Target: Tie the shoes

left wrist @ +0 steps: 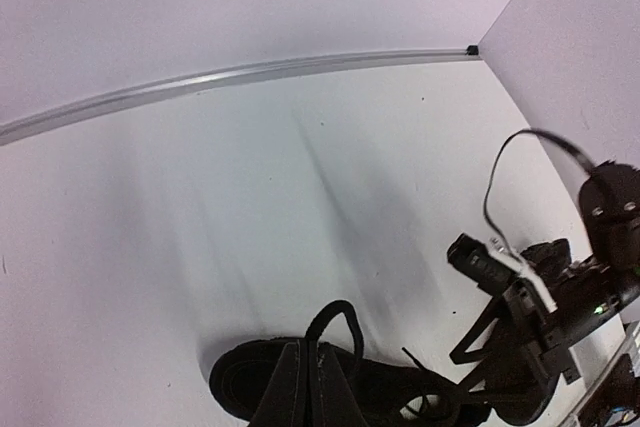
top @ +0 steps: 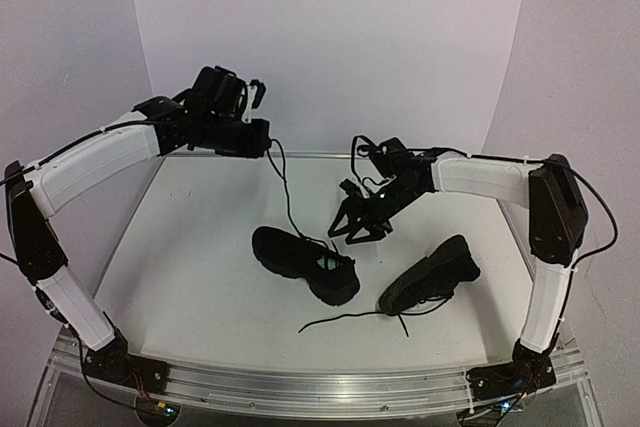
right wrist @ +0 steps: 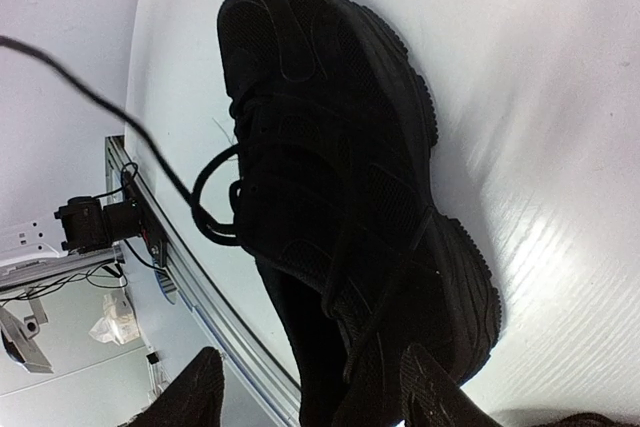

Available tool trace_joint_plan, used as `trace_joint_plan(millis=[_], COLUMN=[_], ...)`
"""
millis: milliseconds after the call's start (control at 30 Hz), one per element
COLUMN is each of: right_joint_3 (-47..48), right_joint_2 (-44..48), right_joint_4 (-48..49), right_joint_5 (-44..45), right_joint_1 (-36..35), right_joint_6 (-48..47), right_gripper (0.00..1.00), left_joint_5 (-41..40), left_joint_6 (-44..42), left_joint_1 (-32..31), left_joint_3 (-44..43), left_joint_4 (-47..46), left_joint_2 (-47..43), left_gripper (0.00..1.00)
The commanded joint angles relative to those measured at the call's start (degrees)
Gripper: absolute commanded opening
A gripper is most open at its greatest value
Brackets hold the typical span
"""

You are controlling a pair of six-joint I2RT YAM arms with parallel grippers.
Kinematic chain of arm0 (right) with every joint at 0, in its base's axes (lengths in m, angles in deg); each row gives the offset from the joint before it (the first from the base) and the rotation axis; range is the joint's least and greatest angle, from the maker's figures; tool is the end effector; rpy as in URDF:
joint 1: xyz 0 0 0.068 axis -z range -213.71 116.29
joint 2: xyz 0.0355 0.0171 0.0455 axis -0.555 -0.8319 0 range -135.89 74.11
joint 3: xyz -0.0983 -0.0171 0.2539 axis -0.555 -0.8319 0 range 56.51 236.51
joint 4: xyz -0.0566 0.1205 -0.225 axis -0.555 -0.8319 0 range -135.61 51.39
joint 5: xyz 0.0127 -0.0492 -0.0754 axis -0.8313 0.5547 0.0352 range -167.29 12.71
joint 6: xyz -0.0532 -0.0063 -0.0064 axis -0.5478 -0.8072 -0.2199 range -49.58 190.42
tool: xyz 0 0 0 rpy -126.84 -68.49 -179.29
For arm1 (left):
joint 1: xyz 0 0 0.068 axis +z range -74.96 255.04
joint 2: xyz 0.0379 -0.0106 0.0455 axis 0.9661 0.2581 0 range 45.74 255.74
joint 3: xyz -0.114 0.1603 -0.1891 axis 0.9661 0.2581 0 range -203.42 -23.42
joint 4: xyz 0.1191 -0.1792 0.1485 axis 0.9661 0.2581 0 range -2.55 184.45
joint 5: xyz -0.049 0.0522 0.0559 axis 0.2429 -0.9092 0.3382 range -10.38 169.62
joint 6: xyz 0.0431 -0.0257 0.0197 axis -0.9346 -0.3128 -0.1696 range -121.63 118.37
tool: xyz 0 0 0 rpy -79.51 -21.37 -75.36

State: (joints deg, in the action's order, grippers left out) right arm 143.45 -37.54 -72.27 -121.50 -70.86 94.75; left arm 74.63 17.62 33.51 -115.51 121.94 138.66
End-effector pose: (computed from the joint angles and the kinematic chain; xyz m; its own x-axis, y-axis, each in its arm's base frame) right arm 0.3175 0.2719 0.2262 -0.9168 -0.3241 -0.2332 -0.3804 0.5311 0.7571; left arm 0.2780 -0.2420 0.3703 -0.6089 0.1006 -0.7868 0.4307 0.8749 -0.2215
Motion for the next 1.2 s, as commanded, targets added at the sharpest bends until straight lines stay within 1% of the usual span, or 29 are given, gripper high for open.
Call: trace_joint_plan(millis=[0, 267, 467, 600, 667, 733, 800, 867, 933, 1167], right_joint_3=[-1.9, -3.9, -5.8, -3.5, -2.2, -1.5, -1.3, -1.3, -1.4, 0.1], right_joint_2=[1.7, 1.8, 0.5, -2.0, -2.0, -1.7, -1.6, -1.9, -2.4, -5.2], right_joint_4=[0.2, 0.2, 0.5, 1.5, 1.8, 1.8, 1.8, 1.7, 1.7, 1.2], right_joint_5=[-1.4, -3.4, -6.2, -8.9, -9.4, -9.2, -8.8, -7.4, -6.2, -3.7], right_joint_1=[0.1, 0.1, -1.7, -3.3, -3.4, -3.4, -3.2, -2.7, -1.9, -1.1], right_joint_6=[-0.9, -1.6, -2.7, -2.3, -1.8, -1.7, -1.1, 0.0, 1.3, 3.7], right_gripper=[0.58, 0.56, 0.51, 0.46, 0.45, 0.48, 0.53, 0.54, 0.53, 0.49], left_joint_5=[2.8, 4.6, 4.7, 4.8, 4.7, 4.8, 4.8, 4.8, 6.4, 6.8], left_joint_6=[-2.9, -3.2, -2.7, -1.1, -0.9, -1.0, -1.0, -0.8, -0.7, -0.6], left_joint_1=[0.3, 0.4, 0.7, 2.0, 2.4, 2.5, 2.5, 2.6, 2.5, 2.6], left_joint_3=[-8.3, -13.2, -12.9, -11.9, -11.5, -11.3, -11.1, -11.1, -11.1, -11.1], left_joint_4=[1.3, 1.3, 2.7, 3.1, 3.2, 3.2, 3.2, 3.3, 3.2, 3.1], left_joint_2=[1.2, 2.7, 4.0, 4.5, 4.6, 4.5, 4.5, 4.5, 4.7, 5.0], left_gripper=[0.00, 0.00, 0.00, 0.00, 0.00, 0.00, 0.00, 0.00, 0.00, 0.00])
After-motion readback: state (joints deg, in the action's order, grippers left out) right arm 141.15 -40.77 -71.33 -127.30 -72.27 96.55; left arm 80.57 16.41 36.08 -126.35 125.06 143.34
